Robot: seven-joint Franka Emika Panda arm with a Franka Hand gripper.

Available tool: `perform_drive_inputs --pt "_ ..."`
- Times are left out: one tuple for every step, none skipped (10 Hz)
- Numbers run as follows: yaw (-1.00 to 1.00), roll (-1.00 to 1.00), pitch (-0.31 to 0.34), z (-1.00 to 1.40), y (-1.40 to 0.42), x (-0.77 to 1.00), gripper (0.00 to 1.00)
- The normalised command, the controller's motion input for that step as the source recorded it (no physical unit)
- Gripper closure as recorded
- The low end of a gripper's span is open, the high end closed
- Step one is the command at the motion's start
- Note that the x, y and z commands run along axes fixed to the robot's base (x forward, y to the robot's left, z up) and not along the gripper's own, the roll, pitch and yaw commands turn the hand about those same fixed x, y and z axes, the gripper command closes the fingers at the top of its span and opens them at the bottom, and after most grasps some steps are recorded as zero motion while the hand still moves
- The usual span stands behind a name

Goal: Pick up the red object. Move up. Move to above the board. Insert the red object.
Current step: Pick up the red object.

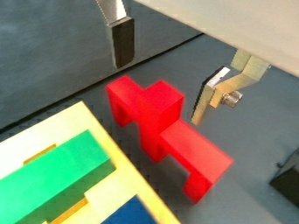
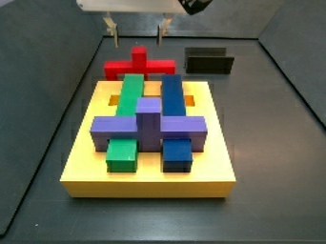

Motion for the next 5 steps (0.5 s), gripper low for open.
perform_drive_inputs --pt "0.00 0.13 0.000 -0.29 0.00 0.00 0.00" --pt "0.00 0.13 0.000 -0.17 0.05 0.00 0.00" --pt "0.00 0.11 0.000 -0.17 0.04 0.00 0.00" --pt "0.00 0.13 0.000 -0.18 0.04 0.00 0.00" --pt "0.00 0.10 0.000 -0.16 0.03 0.00 0.00"
